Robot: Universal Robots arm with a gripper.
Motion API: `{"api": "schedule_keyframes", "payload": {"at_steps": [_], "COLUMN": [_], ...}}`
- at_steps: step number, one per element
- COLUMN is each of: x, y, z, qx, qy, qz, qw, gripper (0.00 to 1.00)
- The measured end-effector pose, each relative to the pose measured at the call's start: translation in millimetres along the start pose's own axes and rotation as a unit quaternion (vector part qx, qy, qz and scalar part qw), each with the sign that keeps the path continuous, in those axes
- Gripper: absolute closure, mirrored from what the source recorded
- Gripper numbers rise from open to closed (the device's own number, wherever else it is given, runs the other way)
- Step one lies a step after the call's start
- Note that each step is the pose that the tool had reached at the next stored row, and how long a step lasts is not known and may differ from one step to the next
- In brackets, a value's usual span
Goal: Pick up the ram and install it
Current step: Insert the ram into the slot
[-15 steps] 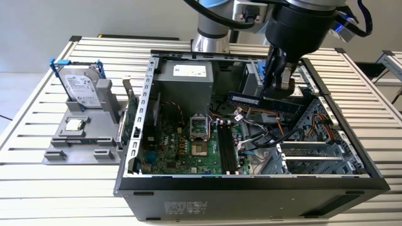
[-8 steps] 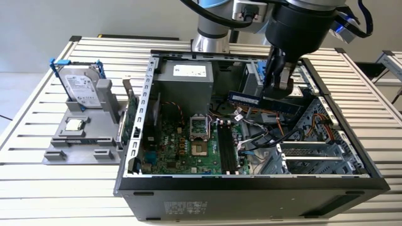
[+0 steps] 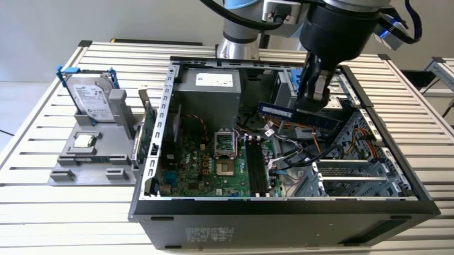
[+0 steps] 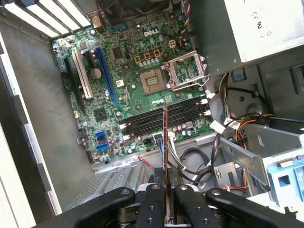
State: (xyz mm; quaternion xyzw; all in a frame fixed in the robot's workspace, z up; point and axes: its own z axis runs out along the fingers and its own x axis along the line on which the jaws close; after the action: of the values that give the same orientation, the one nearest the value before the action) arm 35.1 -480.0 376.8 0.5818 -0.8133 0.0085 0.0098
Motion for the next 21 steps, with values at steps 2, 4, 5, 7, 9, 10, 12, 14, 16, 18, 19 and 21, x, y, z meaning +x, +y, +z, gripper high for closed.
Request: {"api": "schedule_keyframes", "payload": {"at_steps": [2, 4, 5, 7, 9, 10, 12, 14, 16, 18, 19, 21], "x": [0.0, 0.0, -0.1, -0.1, -0.1, 0.0, 0.0, 0.0, 0.0, 0.0, -0.1, -0.1], "y": [0.0, 0.0, 0.0, 0.0, 0.0, 0.0, 0.0, 0.0, 0.0, 0.0, 0.0, 0.0], "z": [0.0, 0.0, 0.1, 0.1, 0.1, 0.0, 0.0, 0.1, 0.0, 0.1, 0.1, 0.2], "qx": [-0.0001, -0.0003, -0.0003, -0.0004, -0.0005, -0.0006, -0.0007, -0.0008, -0.0009, -0.0010, -0.0011, -0.0012], "qy": [0.0000, 0.0000, -0.0001, 0.0000, 0.0000, 0.0001, 0.0001, 0.0001, 0.0002, 0.0001, 0.0001, 0.0000], "qz": [0.005, 0.009, 0.012, 0.016, 0.020, 0.023, 0.027, 0.031, 0.035, 0.039, 0.041, 0.045], "qw": [1.0000, 1.0000, 0.9999, 0.9999, 0.9998, 0.9997, 0.9996, 0.9995, 0.9994, 0.9992, 0.9991, 0.9990], "gripper": [1.00, 1.00, 1.00, 1.00, 1.00, 1.00, 1.00, 1.00, 1.00, 1.00, 1.00, 1.00]}}
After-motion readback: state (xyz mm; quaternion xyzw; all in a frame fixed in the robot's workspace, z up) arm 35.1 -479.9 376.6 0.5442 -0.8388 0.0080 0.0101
